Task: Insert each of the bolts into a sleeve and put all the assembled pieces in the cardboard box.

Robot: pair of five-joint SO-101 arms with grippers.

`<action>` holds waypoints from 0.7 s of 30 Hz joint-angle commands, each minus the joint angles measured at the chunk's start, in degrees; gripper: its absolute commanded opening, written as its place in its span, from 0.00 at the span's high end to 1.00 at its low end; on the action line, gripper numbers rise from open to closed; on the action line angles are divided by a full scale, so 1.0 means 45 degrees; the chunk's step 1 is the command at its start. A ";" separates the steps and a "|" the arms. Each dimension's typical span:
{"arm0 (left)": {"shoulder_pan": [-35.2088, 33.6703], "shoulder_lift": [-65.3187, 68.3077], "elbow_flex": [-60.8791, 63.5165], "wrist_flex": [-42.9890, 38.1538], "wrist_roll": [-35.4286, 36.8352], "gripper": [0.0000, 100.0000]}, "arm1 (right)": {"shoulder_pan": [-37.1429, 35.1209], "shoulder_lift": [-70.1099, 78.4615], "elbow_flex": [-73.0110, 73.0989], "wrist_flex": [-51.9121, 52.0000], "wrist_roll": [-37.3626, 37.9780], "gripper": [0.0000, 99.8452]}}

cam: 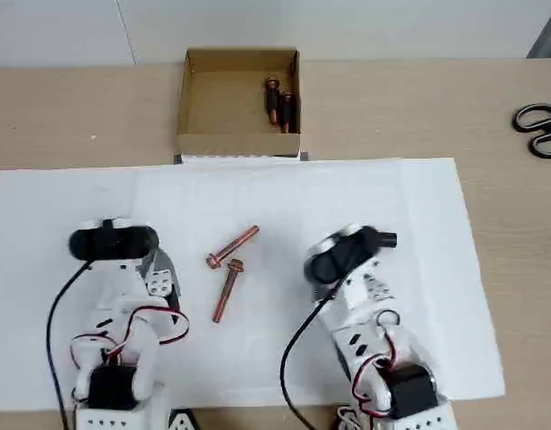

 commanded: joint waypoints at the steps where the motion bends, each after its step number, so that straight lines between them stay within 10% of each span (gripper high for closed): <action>1: -0.0078 -0.0098 0.0654 -0.0430 -0.0078 0.99 | 0.0440 -0.0010 -0.0332 -0.0303 0.0137 1.00; 10: 0.0059 -0.0098 0.0576 -0.0352 -0.0391 0.99 | 0.0479 0.1182 -0.1973 -0.0440 0.0137 1.00; 21: 0.0195 -0.0098 0.0576 -0.0352 -0.0527 0.99 | 0.0479 1.2239 -0.9612 -0.3468 0.0117 1.00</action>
